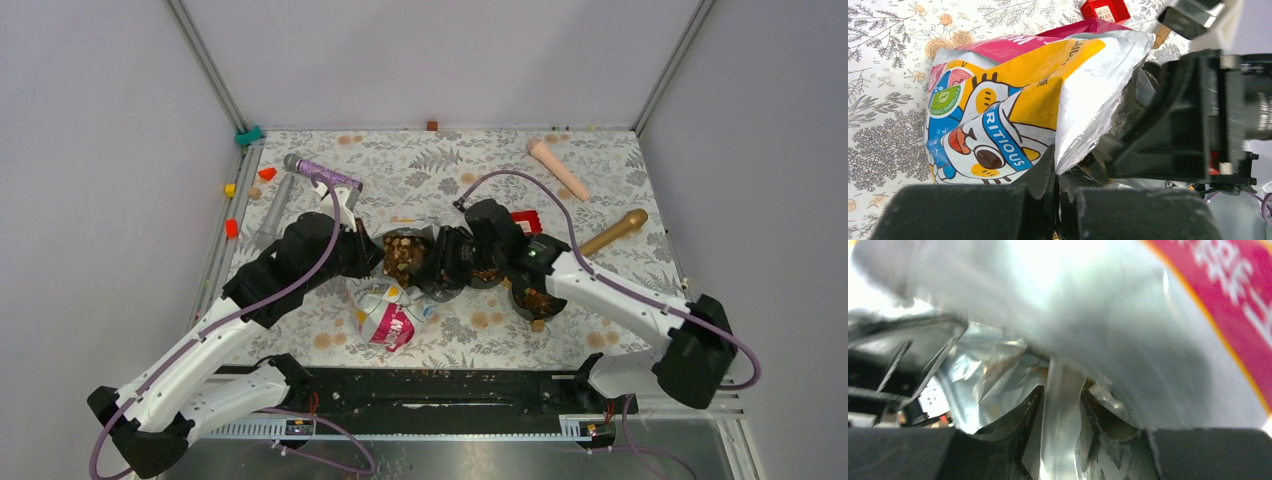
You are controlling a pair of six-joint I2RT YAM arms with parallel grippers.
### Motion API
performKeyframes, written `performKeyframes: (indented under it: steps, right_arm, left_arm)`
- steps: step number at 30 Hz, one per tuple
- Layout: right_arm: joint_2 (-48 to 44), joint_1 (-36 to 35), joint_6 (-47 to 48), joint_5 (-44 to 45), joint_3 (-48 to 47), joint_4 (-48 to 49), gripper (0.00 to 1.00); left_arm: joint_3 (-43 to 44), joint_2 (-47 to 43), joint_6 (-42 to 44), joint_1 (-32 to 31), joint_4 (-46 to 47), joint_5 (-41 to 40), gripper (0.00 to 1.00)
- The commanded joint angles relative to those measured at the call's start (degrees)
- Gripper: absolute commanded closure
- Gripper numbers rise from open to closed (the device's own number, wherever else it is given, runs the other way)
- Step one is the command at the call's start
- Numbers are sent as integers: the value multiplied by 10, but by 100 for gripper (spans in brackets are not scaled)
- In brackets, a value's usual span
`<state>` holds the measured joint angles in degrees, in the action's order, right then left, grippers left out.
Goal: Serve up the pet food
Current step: Collect the pet food from the pet food bag.
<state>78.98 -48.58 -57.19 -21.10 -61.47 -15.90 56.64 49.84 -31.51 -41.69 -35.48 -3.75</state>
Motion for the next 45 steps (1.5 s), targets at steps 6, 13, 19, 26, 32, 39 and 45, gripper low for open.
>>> performKeyframes:
  steps: [6,13,19,26,32,39,45]
  right_arm:
    - [-208,-5,-76,60,105,115,100]
    - [-299,-2,-105,104,178,125,100]
    - [-327,-2,-113,97,192,123,100]
    - [-245,-2,3,45,70,-55,100]
    - [-320,-1,8,86,129,10,100]
    - [-363,-2,-28,55,196,105,100]
    - [-409,-1,-81,54,258,227,100]
  left_arm:
    - [20,-12,1,-1,34,12,100]
    - [21,-12,0,-1,36,17,100]
    - [19,-11,0,-1,37,16,100]
    - [19,-7,0,-1,37,16,100]
    - [18,-4,0,-1,38,15,100]
    - [19,3,-1,-1,38,27,100]
    - [17,-3,-1,-1,39,20,100]
